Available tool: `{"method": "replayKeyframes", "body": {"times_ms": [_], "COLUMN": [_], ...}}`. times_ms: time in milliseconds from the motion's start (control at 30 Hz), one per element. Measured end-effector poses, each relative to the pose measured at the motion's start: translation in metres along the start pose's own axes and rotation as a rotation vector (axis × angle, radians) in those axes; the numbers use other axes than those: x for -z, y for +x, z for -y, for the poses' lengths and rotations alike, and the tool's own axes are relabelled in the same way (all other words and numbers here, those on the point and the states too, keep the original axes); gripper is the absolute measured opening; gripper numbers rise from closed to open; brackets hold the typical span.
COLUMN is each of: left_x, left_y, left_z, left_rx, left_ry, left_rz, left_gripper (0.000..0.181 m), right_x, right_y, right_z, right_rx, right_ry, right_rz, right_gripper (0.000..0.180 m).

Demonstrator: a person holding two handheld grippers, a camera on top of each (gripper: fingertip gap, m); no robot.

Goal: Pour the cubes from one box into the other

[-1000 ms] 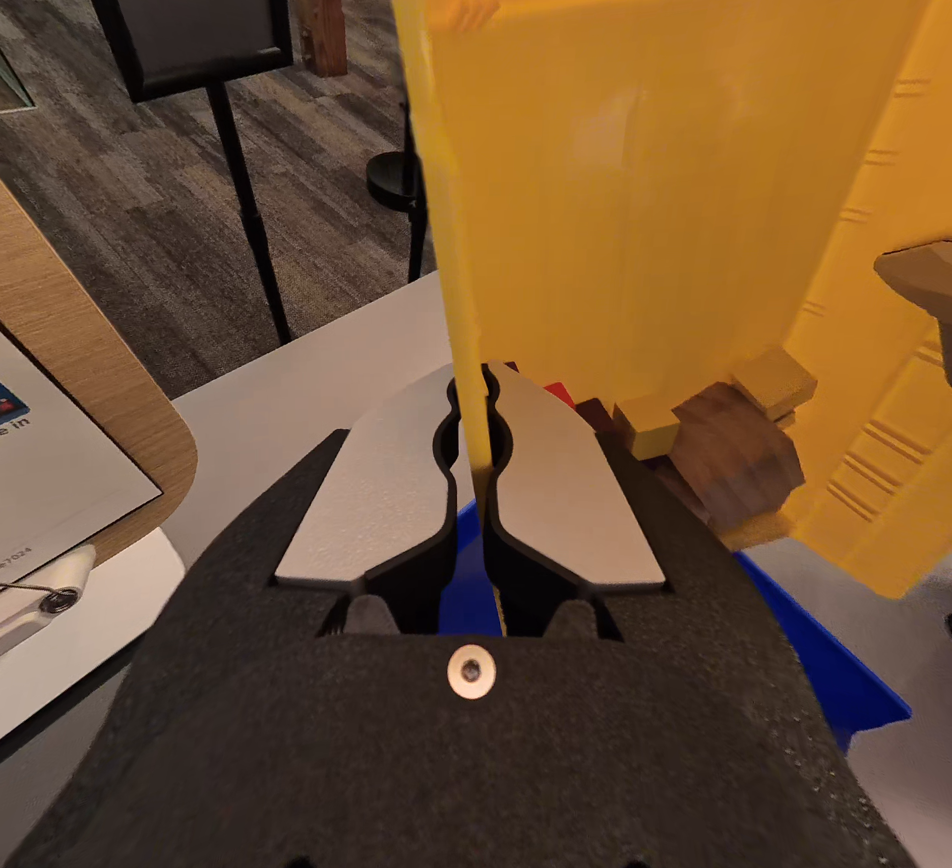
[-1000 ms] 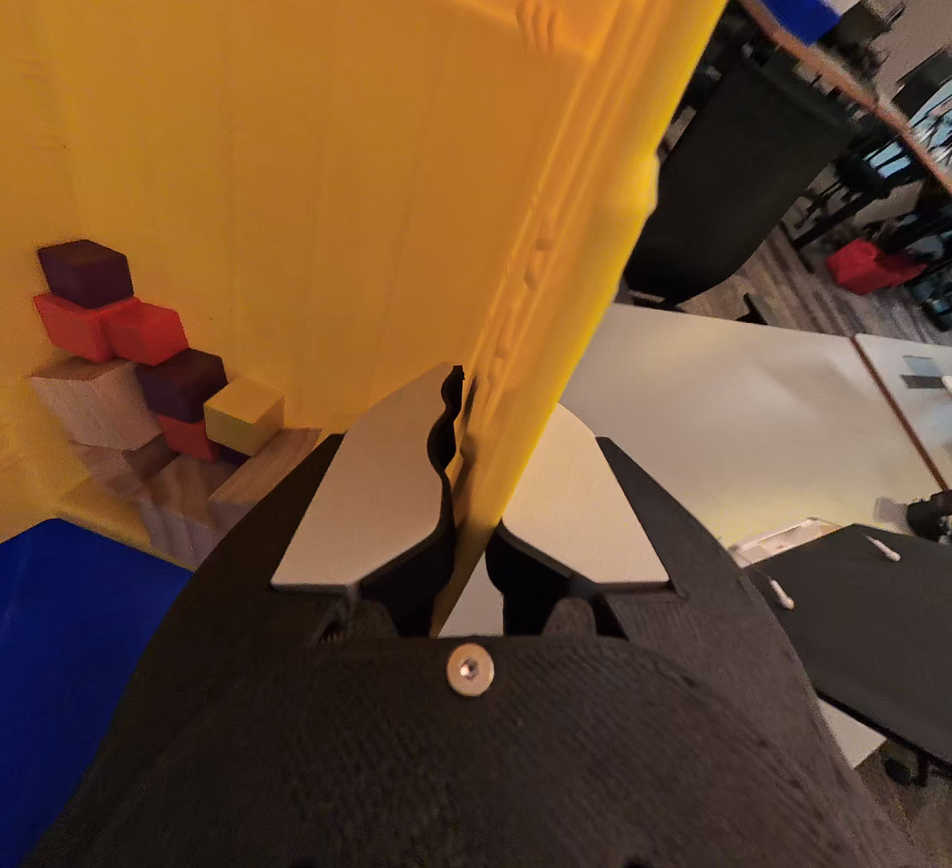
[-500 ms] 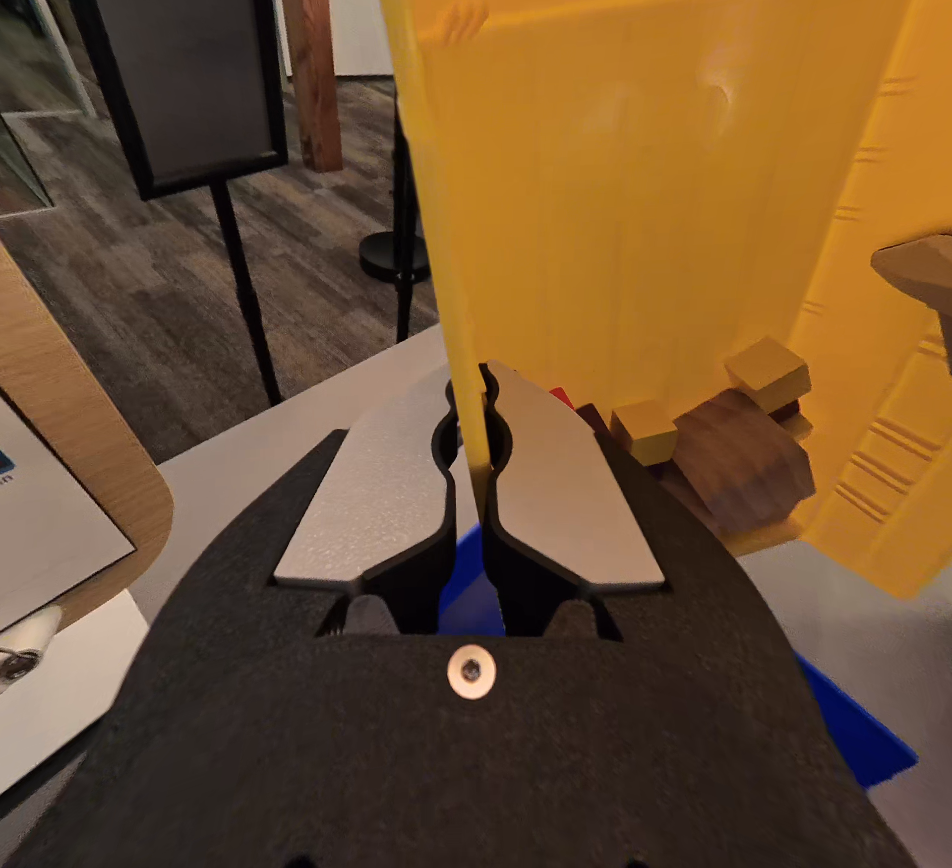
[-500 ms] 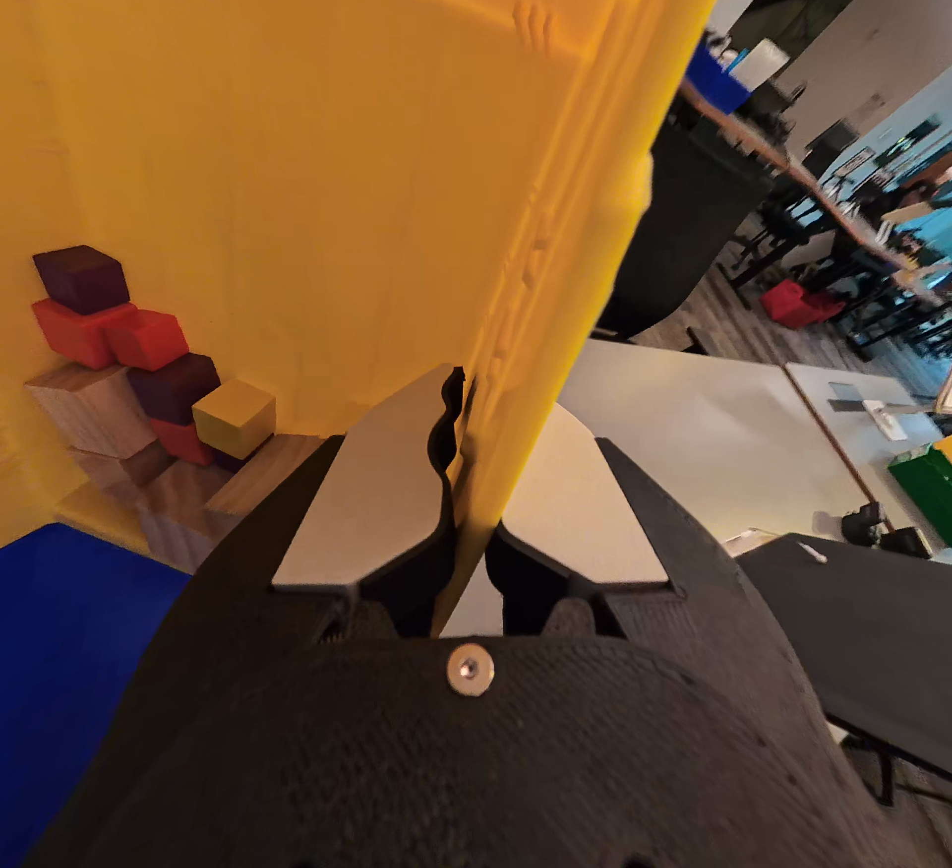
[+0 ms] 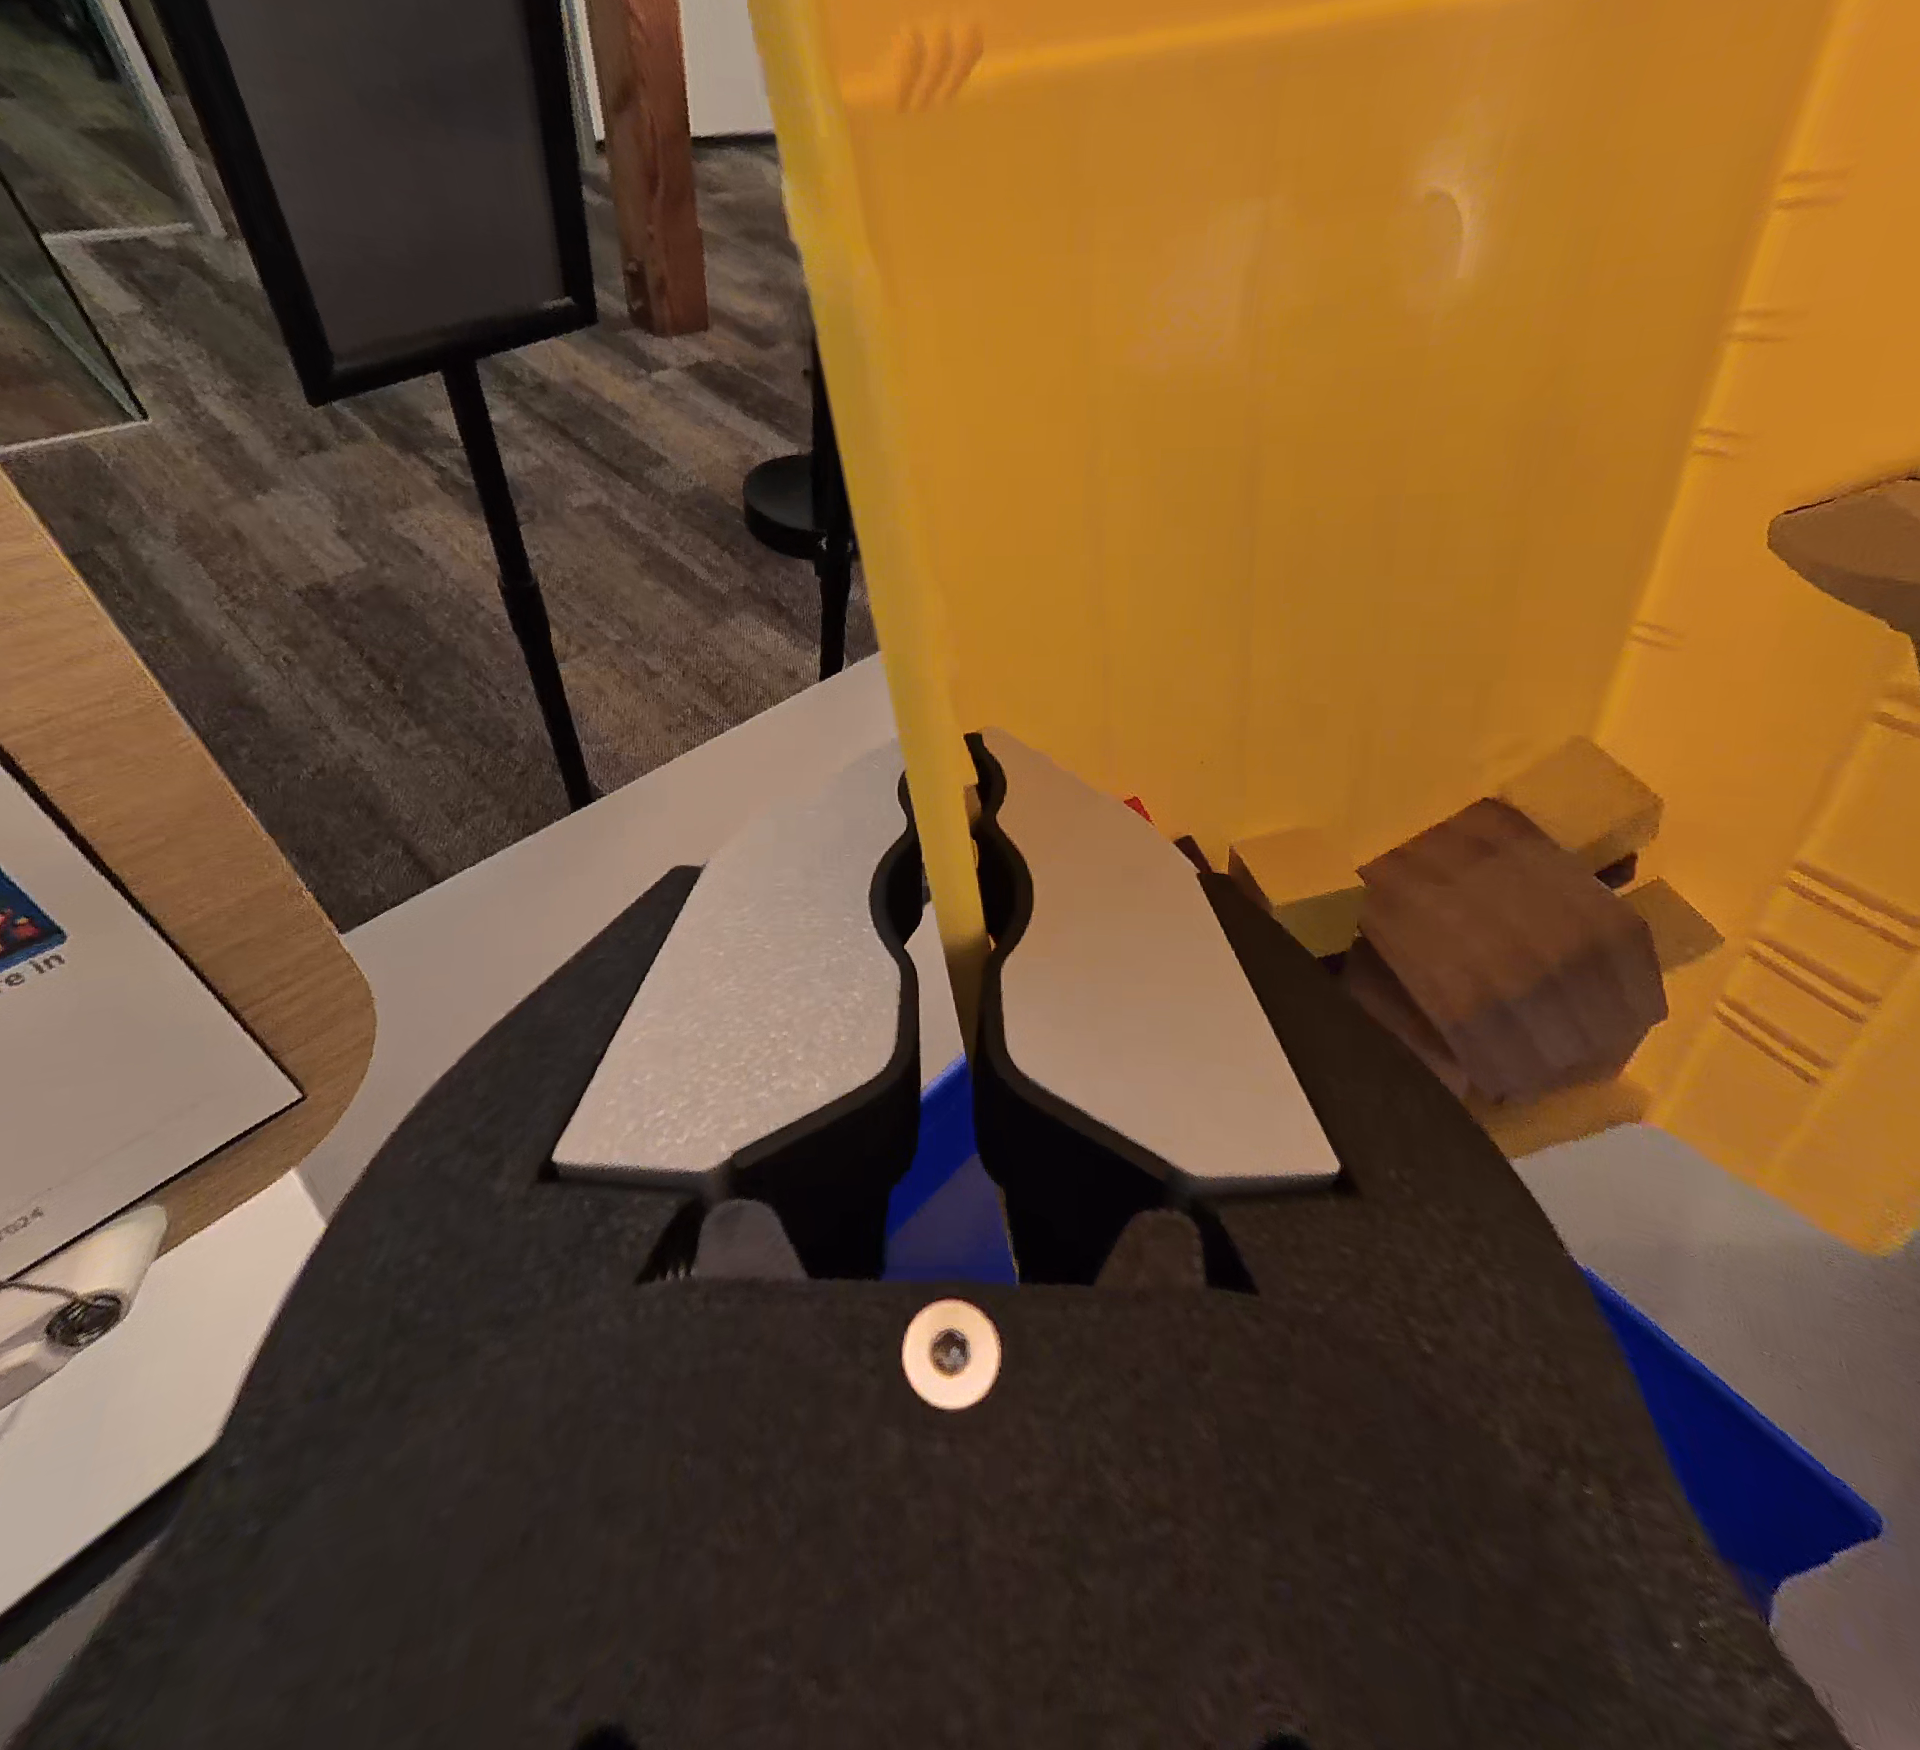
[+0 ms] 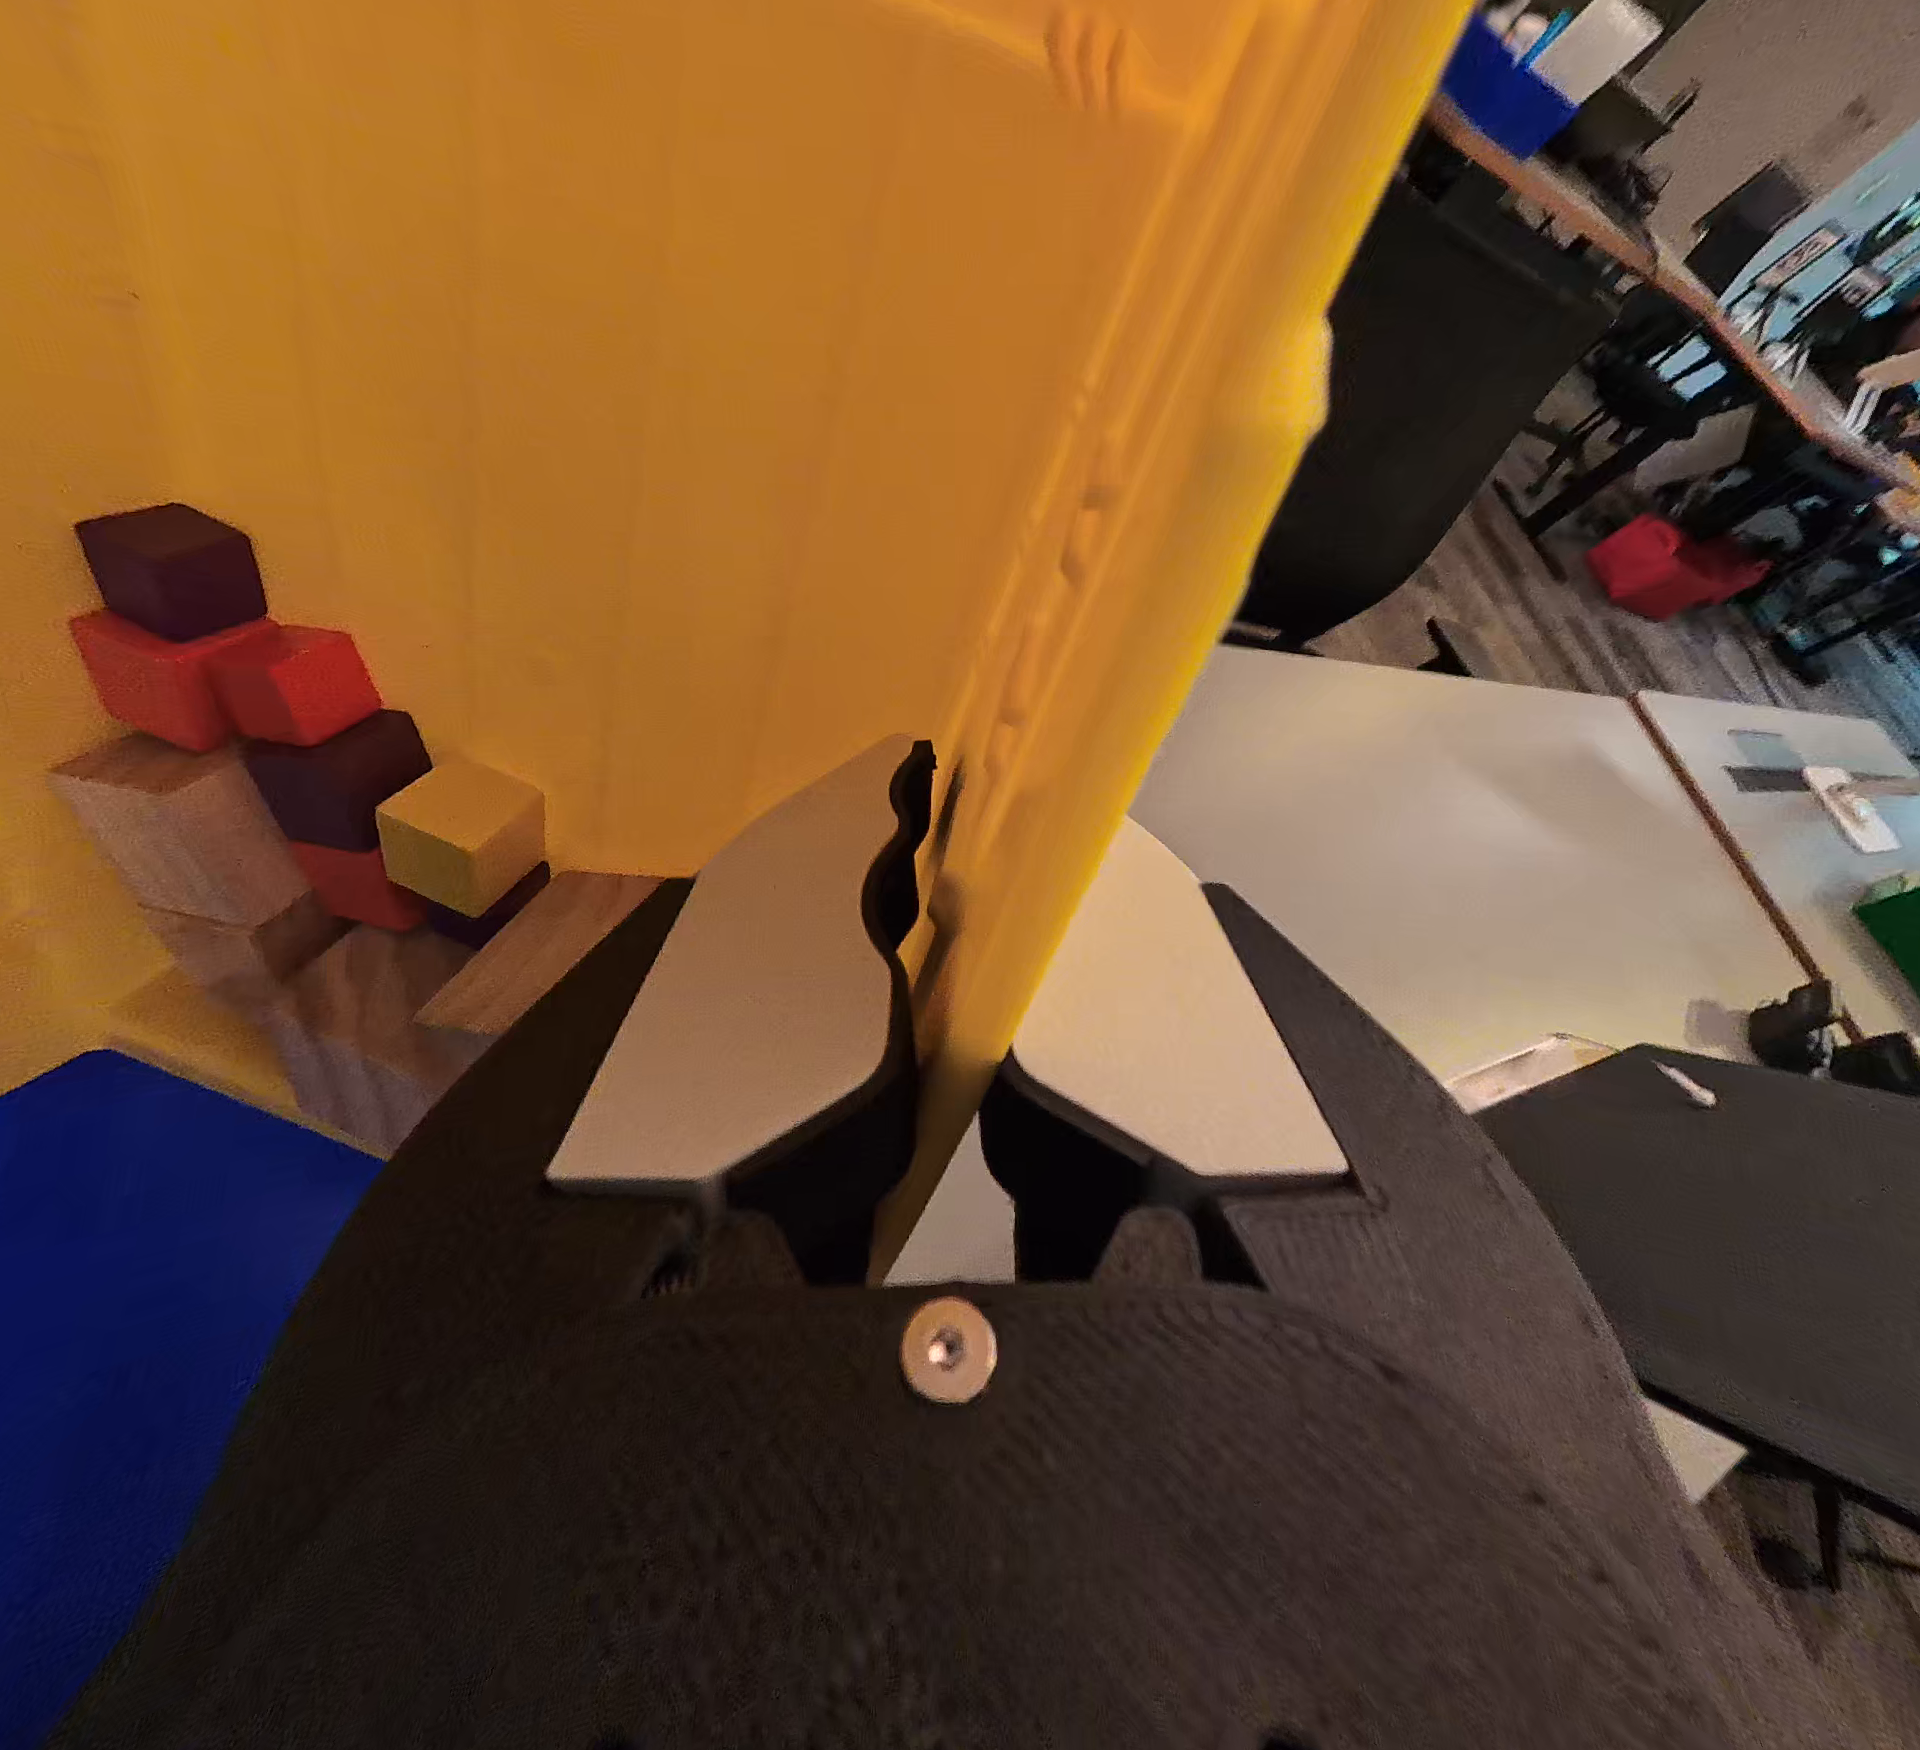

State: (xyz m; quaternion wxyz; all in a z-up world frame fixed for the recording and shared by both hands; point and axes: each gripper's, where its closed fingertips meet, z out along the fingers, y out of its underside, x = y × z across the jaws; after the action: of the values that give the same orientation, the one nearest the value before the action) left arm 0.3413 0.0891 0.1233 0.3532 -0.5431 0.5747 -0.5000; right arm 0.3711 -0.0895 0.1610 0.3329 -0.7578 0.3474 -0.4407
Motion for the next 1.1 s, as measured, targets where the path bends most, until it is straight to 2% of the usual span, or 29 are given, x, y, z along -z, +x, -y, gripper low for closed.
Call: {"method": "replayKeyframes", "body": {"times_ms": [67,167,267,367,467,567,667,733,1000,1100], "left_x": [-0.001,-0.003,-0.003,-0.004,-0.005,-0.007,-0.007,-0.008,-0.007,-0.007], "left_y": [0.000,0.000,-0.002,-0.003,-0.005,-0.007,-0.007,-0.008,-0.007,-0.007], "left_z": [-0.002,-0.009,-0.009,-0.012,-0.012,-0.018,-0.017,-0.020,-0.014,-0.015], "left_rx": [0.001,-0.034,0.012,0.012,0.048,0.026,0.063,0.022,0.083,0.059], "left_ry": [0.002,-0.036,-0.001,-0.021,-0.018,-0.055,-0.023,-0.041,-0.003,-0.026], "left_rz": [-0.022,0.016,-0.033,-0.003,-0.035,-0.002,-0.032,-0.001,-0.047,-0.011], "left_gripper": [0.005,0.005,0.005,0.005,0.005,0.004,0.005,0.005,0.004,0.004], "right_x": [-0.001,-0.009,-0.002,-0.006,-0.006,-0.011,-0.012,-0.013,-0.007,-0.009], "right_y": [0.002,-0.003,-0.002,-0.006,-0.005,-0.011,-0.010,-0.013,-0.009,-0.011], "right_z": [0.001,-0.012,-0.003,-0.009,-0.005,-0.014,-0.011,-0.016,-0.007,-0.012], "right_rx": [0.025,-0.019,0.033,0.008,0.039,0.018,0.034,0.023,0.054,0.025], "right_ry": [0.051,-0.032,0.042,-0.021,0.026,-0.045,0.009,-0.040,0.012,-0.041], "right_rz": [-0.024,0.026,-0.017,0.008,-0.013,0.021,0.010,0.026,-0.010,0.019], "right_gripper": [0.005,0.005,0.005,0.006,0.006,0.007,0.007,0.008,0.007,0.008]}}
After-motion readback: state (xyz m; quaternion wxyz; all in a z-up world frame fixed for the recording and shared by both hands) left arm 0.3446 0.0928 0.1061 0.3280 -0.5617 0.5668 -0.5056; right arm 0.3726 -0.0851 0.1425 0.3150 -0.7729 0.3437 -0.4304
